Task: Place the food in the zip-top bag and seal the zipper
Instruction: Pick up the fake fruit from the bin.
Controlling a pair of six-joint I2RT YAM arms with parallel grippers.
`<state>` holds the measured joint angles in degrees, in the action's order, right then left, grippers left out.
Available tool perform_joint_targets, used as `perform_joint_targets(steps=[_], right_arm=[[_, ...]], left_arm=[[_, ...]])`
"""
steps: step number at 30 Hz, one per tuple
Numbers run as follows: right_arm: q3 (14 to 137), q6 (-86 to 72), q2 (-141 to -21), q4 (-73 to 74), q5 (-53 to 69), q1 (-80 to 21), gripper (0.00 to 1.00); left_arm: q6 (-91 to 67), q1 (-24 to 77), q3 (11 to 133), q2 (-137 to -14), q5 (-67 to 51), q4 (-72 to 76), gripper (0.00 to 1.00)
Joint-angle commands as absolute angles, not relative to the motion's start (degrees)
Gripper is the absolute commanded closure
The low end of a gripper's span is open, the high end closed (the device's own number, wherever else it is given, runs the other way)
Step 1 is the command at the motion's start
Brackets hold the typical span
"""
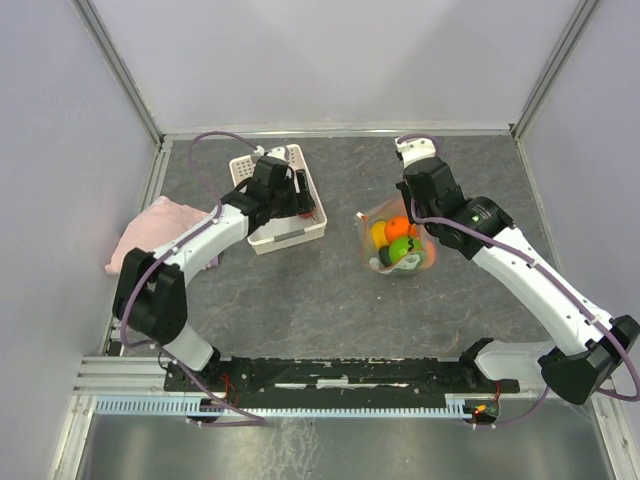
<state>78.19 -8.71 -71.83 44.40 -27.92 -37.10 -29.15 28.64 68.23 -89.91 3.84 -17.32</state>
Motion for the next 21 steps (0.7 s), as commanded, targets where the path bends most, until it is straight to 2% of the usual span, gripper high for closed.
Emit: perform_joint_targets(steps=[1,8,21], right_arm=[[78.1,-8.5,-70.4,41.1,-28.5,-37.2,0.98],[77.6,-8.5,-70.3,40.8,-28.2,-37.1,0.98],[76.9,-8.3,-69.8,40.6,-28.1,-37.2,0.98]], left_arm=[[-33.2,25.4,68.2,-93.1,3.2,-10.3,0.22],[-38.8,23.7,69.3,-101.1,2.4,-3.7,0.22],[-39.9,22.5,74.2,-110.8,3.6,-3.0,0.22]])
